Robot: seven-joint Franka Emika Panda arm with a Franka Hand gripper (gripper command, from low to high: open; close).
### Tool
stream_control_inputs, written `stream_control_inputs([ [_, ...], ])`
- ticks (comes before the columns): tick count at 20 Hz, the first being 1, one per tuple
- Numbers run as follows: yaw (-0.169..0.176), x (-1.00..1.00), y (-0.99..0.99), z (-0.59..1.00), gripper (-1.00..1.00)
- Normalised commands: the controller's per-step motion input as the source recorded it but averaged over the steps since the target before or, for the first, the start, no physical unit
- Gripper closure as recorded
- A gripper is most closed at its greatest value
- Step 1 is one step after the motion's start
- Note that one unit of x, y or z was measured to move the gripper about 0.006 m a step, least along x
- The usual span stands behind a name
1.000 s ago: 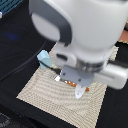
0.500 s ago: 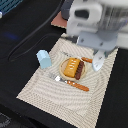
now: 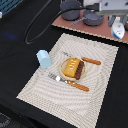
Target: Interact with the objects in diverse but meaningful ways.
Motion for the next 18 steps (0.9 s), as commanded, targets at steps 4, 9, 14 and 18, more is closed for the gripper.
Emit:
stream_control_inputs([
  [4, 0.186, -0.47, 0.36, -0.31, 1.00],
  [9, 0.151, -0.77, 0.20, -0.75, 1.00],
  [14, 0.127, -0.88, 0.07, -0.75, 1.00],
  [18, 0.110, -0.93, 0.00, -0.82, 1.00],
])
